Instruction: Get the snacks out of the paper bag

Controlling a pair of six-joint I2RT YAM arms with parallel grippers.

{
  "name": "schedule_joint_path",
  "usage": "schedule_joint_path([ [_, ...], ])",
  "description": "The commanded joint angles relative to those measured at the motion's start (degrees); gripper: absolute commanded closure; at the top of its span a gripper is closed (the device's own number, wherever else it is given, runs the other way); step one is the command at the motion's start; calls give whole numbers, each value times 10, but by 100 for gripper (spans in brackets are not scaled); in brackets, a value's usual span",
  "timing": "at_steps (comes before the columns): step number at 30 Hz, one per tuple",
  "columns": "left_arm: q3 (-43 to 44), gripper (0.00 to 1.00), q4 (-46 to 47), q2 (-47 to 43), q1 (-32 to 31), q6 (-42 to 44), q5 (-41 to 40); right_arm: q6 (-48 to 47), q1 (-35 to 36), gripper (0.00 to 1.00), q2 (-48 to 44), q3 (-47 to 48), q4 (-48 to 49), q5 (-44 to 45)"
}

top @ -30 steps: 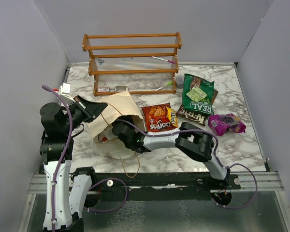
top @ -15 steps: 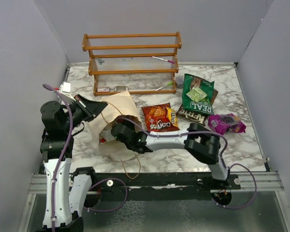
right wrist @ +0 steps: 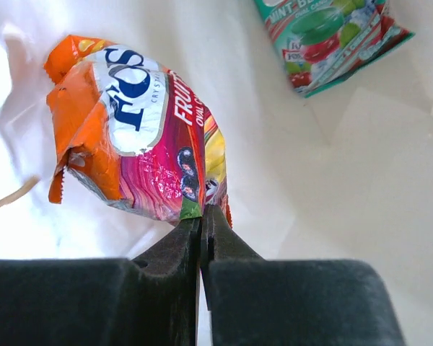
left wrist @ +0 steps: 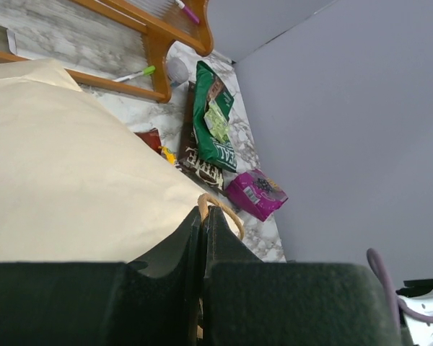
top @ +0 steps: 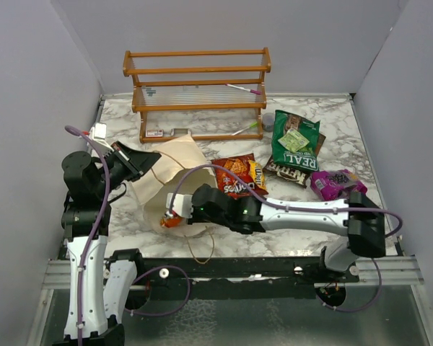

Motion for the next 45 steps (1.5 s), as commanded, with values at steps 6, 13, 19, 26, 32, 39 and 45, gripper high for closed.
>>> schedule_joint_path([
  [6,-12,100,15,-10,-2,2,4,125,1,99,-178,-140,106,-120],
  [13,-20,100,10,-14,-2,5,2,148,1,99,-324,-154,152,-155],
  [19,-21,100,16,-15,-2,1,1,148,1,99,-446,-161,213,-155],
  [26,-21,100,10,-15,-2,3,0,123,1,99,-522,-221,244,49],
  [32,-19,100,7,-14,-2,6,-3,68,1,99,-566,-321,332,281],
  [39,-23,100,11,-12,-2,2,-3,-4,-13,99,-509,-432,497,451],
  [45,-15,100,7,-14,-2,0,-3,195,-87,99,-418,-438,357,344],
])
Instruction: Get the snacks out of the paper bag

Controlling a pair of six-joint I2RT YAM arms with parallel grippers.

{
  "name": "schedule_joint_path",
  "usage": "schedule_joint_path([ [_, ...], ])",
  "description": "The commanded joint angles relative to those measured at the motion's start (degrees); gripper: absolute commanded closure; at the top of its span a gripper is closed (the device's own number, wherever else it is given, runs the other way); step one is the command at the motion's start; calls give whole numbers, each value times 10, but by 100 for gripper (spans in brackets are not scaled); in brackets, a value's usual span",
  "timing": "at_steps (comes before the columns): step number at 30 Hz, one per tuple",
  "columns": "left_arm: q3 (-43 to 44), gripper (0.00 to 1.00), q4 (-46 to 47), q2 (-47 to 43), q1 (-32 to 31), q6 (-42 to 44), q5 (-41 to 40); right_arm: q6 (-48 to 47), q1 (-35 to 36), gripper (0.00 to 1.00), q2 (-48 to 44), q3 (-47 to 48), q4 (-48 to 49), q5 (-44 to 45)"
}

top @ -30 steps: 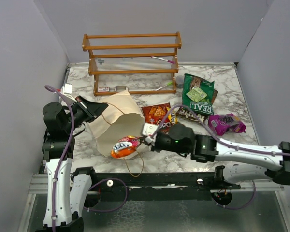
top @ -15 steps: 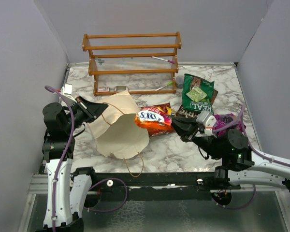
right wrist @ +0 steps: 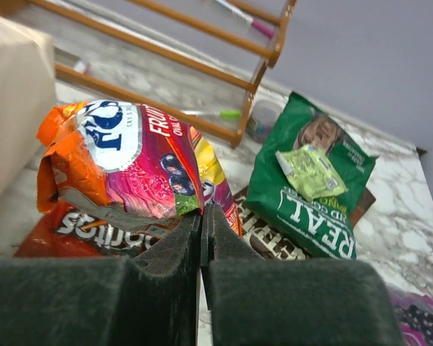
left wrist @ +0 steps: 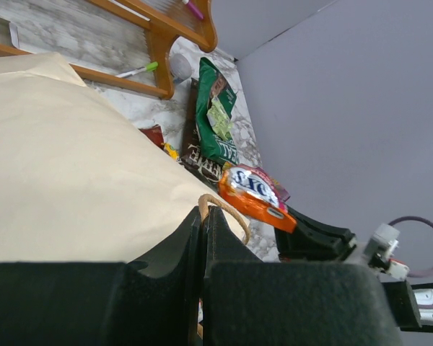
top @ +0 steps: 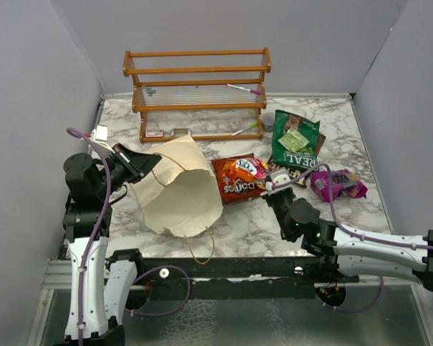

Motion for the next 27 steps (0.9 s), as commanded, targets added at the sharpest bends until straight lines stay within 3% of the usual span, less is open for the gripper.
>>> schedule_joint_path([
  [1,9,100,0,-6,-3,3,-3,119,-42,99,75,12,-21,-31],
  [9,13,100,-11,-8,-2,6,-5,148,-124,99,236,118,-93,-90],
  [19,20,100,-13,-9,-2,6,-4,18,-159,99,375,228,-80,-55],
  [23,26,100,-21,-9,-2,10,-6,105,-159,99,424,240,-167,-92],
  [27,23,100,-22,-12,-3,13,-10,213,-159,99,450,222,-222,-201],
])
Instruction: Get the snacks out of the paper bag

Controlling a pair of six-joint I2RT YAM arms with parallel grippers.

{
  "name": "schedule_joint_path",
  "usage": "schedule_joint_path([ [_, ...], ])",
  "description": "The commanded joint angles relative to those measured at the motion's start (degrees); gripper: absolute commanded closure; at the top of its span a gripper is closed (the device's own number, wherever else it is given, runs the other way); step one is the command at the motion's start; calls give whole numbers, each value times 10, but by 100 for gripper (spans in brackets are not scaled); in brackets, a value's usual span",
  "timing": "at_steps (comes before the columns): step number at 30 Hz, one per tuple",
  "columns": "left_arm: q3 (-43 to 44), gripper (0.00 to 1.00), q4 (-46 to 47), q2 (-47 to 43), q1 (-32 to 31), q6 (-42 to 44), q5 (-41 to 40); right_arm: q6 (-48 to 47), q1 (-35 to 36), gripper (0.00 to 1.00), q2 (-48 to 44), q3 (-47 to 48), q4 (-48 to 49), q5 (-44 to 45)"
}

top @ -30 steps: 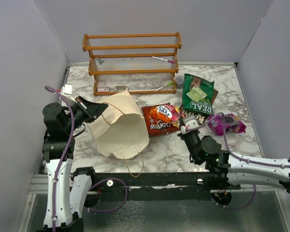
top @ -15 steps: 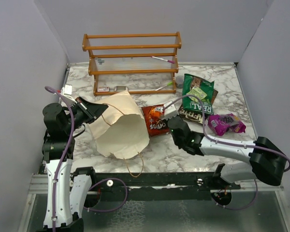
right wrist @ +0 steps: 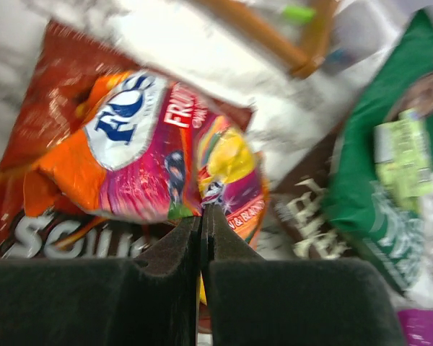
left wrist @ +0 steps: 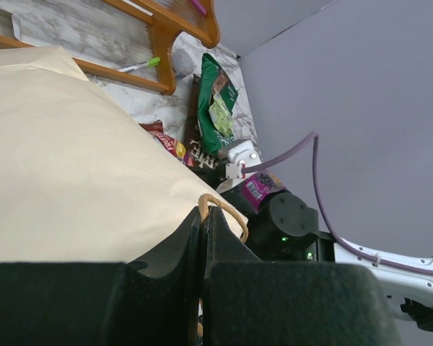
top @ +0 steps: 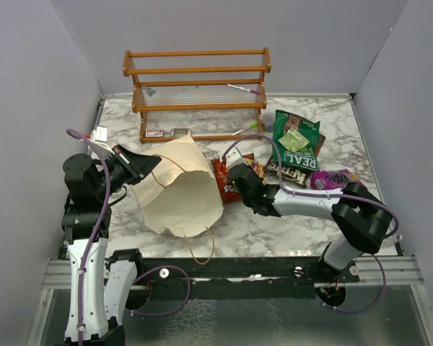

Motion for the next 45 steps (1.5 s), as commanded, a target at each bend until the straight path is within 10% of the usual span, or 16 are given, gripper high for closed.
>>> schedule_joint_path([
  [1,12,100,3,-9,-3,10,-7,132,-1,99,29,-12,-73,-118],
  [5,11,100,5,-6,-2,9,-1,134,-1,94,27,-26,-67,-115],
  [18,14,100,10,-6,-2,5,-4,127,-1,35,-184,-86,1,-144],
  [32,14,100,14,-2,-2,5,1,229,-1,28,-237,-169,3,-252],
  [45,2,100,26,3,-2,2,1,187,1,0,-324,-96,4,-534],
])
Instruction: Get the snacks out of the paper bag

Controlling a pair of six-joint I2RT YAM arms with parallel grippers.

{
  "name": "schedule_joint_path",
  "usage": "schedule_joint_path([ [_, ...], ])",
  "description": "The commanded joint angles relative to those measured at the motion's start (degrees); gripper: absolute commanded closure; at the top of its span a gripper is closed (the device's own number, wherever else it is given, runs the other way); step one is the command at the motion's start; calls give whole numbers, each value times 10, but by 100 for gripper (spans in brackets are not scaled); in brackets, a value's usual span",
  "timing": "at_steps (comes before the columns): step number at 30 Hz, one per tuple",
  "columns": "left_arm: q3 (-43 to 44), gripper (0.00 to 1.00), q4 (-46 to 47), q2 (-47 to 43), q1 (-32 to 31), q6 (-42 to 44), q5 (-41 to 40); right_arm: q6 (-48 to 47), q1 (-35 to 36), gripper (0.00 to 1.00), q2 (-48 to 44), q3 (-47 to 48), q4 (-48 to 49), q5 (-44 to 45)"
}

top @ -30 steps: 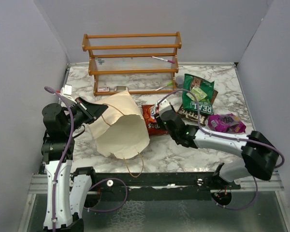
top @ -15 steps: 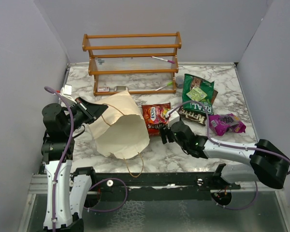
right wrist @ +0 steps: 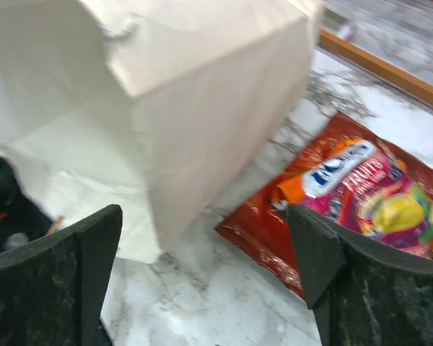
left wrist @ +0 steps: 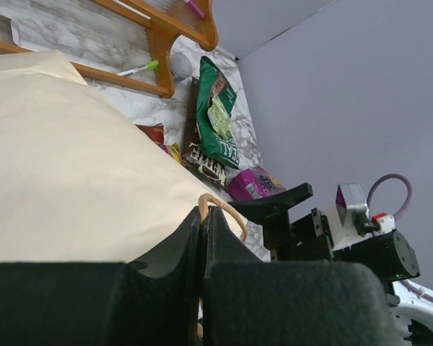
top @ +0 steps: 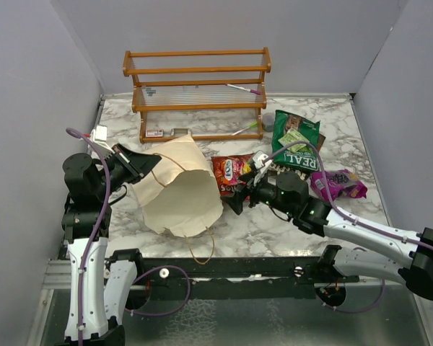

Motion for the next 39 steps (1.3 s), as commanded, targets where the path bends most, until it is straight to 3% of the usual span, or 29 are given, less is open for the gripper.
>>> schedule_joint_path([
  [1,1,100,18,1,-2,3,1,-7,4,1,-17,33,13,-130],
  [10,-4,100,23,4,-2,3,0,-38,62,1,-24,67,19,-159],
  [19,0,100,14,0,-2,5,1,-119,194,1,51,113,11,-46],
  [23,5,100,7,-2,-2,9,-1,-142,216,1,100,126,27,-25],
  [39,23,100,-11,-12,-2,16,-2,-447,230,1,340,138,267,125],
])
